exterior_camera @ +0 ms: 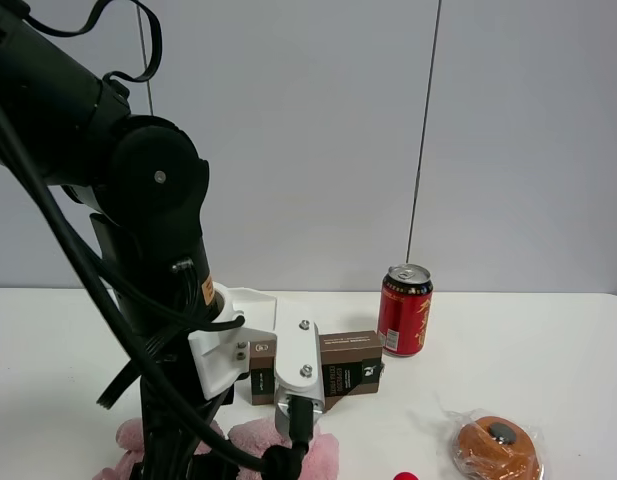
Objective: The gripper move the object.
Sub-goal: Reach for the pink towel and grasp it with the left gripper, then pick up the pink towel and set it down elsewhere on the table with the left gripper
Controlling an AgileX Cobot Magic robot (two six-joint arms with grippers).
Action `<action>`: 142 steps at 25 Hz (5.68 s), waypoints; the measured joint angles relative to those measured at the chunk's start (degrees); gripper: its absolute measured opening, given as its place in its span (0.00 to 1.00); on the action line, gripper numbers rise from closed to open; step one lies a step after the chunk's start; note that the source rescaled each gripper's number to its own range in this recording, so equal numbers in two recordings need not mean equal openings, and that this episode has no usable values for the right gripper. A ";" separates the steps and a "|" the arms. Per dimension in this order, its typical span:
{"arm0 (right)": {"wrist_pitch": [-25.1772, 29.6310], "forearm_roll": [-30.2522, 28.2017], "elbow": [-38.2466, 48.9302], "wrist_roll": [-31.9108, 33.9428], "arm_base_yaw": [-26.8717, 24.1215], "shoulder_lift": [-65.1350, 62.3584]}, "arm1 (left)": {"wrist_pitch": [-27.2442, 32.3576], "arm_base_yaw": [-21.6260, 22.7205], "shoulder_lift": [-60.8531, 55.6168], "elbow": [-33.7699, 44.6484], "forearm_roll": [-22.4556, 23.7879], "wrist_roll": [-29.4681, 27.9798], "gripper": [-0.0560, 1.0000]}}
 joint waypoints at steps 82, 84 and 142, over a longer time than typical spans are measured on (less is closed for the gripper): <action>0.00 0.00 0.00 0.00 0.00 0.00 | 23.98 28.75 5.29 -32.53 0.81 -56.95 0.05; 0.00 0.00 0.00 0.00 0.00 0.00 | 25.27 28.50 7.72 -32.46 0.81 -56.67 0.05; 0.00 0.00 0.00 0.00 0.00 0.00 | 14.52 23.70 22.73 -32.46 0.79 -62.06 0.59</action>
